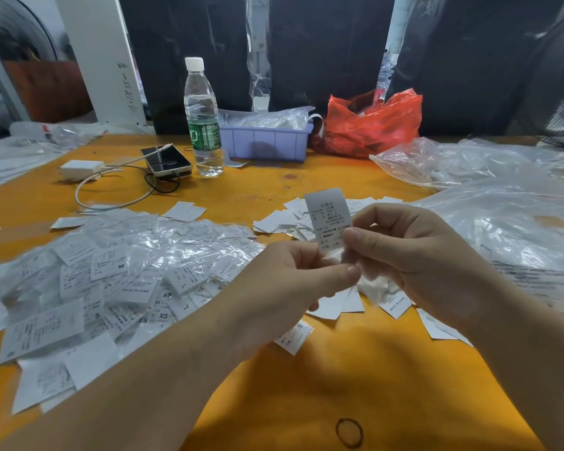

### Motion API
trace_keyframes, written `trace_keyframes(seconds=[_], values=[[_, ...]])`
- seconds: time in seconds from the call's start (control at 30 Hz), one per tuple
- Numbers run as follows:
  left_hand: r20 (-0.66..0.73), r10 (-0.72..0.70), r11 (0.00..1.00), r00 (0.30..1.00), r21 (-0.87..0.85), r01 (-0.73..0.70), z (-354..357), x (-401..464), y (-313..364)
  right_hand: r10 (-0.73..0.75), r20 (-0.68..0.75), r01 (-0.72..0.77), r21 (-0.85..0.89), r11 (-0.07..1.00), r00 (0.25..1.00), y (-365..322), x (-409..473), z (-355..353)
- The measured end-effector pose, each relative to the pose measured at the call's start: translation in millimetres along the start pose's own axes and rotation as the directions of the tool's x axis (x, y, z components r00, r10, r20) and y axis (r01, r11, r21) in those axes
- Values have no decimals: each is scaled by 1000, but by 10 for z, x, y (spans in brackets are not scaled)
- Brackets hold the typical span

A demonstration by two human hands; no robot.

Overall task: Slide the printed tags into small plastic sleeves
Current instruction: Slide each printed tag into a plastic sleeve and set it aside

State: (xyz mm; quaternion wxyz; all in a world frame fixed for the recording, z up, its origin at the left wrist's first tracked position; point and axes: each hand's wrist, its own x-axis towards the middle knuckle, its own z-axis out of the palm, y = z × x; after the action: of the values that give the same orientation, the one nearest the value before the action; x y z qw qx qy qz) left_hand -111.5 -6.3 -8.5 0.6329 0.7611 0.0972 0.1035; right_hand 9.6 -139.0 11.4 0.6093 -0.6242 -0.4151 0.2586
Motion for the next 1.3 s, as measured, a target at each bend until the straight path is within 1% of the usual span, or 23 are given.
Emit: trace_keyframes(seconds=[0.13, 0.3, 0.5, 0.63, 0.73, 0.83, 0.97, 1.07, 1.3], values=[[-50, -6, 1000, 999, -14, 5, 5, 13, -9, 3, -4, -3, -5, 1000, 1000, -10, -2, 6], [-135, -18, 1000, 991, 10, 20, -29, 30, -25, 7, -30, -7, 0, 1000, 1000, -23, -4, 1], [-217, 19, 999, 976, -22, -24, -40, 38, 14, 12, -47, -13, -22, 1000, 999, -33, -10, 12], [-252, 87, 995, 964, 76, -70, -34, 5, 25, 3, -84, -7, -52, 999, 996, -25, -7, 14], [-277, 118, 990, 953, 108, -91, -29, -14, 39, -14, -140, 5, -65, 998, 990, -27, 0, -3], [-293, 127, 989, 948, 113, -97, -38, -7, 31, -27, -165, 17, -62, 998, 986, -42, 2, -34], [-299, 132, 988, 945, 121, -99, -51, -1, 18, -27, -102, 16, -106, 994, 994, -102, -11, -82], [-291, 135, 986, 947, 130, -101, -51, -4, 20, -56, -63, 44, -185, 982, 996, -135, -23, -113], [-271, 124, 981, 954, 176, -78, -40, -20, 29, -114, -68, 89, -294, 952, 991, -130, -18, -176]])
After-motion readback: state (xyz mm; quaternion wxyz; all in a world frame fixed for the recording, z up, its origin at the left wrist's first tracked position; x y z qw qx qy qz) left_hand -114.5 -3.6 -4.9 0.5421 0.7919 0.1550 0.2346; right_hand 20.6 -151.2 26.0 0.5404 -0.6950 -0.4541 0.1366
